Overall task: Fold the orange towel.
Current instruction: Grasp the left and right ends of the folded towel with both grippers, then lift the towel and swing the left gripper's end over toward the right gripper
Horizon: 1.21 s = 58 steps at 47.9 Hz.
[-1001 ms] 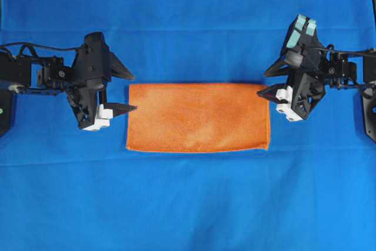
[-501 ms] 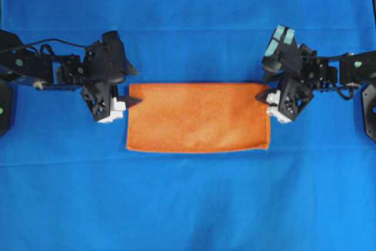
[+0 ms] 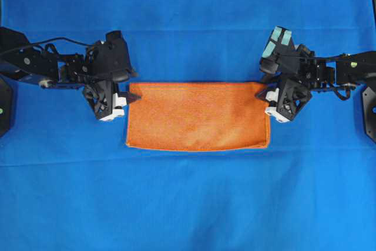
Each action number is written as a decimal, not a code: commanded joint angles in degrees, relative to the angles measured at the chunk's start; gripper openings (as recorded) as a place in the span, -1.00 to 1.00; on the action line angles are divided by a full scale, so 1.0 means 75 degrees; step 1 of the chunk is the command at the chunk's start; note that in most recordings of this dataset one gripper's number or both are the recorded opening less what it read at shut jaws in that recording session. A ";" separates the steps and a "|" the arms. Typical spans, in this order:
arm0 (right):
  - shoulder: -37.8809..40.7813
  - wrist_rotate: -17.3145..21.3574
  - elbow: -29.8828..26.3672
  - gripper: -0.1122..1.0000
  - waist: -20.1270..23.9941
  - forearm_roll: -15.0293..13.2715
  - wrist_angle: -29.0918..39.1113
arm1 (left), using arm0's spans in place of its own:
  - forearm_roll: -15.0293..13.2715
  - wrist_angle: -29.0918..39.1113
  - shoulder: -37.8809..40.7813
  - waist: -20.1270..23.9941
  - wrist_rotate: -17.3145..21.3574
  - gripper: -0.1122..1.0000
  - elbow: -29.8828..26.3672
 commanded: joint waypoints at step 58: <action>-0.4125 0.0000 -0.0422 -0.76 0.0082 -0.0234 0.2121 | 0.0000 0.2297 -0.3070 0.0035 0.0199 -0.76 -0.0902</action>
